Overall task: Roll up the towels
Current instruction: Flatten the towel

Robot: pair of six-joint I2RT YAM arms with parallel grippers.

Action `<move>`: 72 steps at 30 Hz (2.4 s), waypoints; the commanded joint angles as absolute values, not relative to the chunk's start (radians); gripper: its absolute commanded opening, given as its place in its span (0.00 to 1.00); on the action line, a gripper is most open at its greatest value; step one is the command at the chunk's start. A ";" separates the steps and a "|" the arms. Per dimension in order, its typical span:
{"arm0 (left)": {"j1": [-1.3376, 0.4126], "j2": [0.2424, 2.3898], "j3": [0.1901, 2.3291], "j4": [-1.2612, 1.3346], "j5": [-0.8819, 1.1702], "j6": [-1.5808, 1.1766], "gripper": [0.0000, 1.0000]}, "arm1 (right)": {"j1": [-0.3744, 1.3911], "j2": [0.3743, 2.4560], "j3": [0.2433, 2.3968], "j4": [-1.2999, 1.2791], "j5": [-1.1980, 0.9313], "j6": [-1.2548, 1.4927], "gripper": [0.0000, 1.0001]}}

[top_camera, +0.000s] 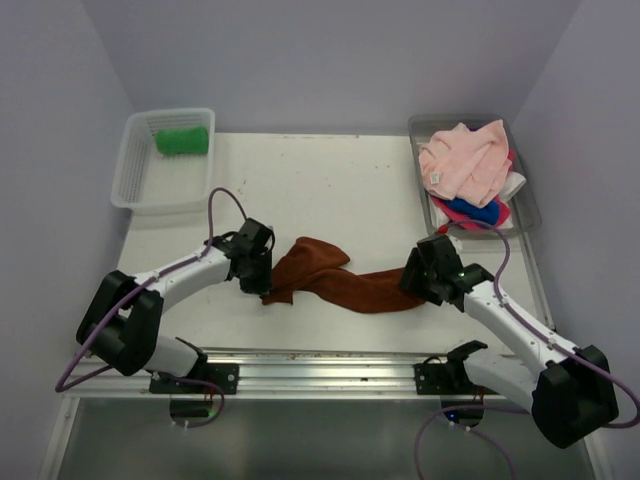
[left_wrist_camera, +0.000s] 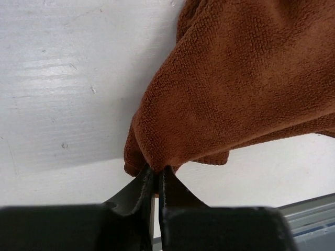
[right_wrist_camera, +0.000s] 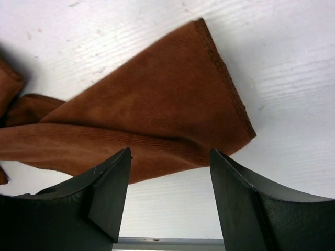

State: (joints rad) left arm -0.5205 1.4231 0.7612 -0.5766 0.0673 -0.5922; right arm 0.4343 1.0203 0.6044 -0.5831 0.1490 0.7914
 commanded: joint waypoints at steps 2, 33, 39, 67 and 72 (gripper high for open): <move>-0.525 1.416 0.825 -0.541 0.074 -0.588 0.00 | 0.399 1.020 0.528 -0.554 0.080 0.889 0.65; -0.221 1.224 1.309 -0.704 0.043 -0.455 0.00 | 0.385 0.845 1.005 -0.854 0.339 0.660 0.00; -0.221 1.209 0.997 -0.637 0.121 -0.492 0.56 | 0.382 0.854 0.828 -0.879 0.377 0.716 0.48; -0.221 1.411 0.749 -0.540 -0.160 -0.681 0.62 | 0.380 0.850 0.710 -0.756 0.244 0.773 0.63; -0.219 1.468 0.738 -0.497 -0.143 -0.693 0.55 | 0.380 0.836 0.712 -0.765 0.248 0.779 0.63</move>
State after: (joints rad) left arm -0.2245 1.4452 0.7437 -0.5827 -0.1432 -0.6674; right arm 0.3828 0.8597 0.7136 -0.7868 0.2546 0.7597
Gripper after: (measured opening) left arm 0.557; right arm 0.628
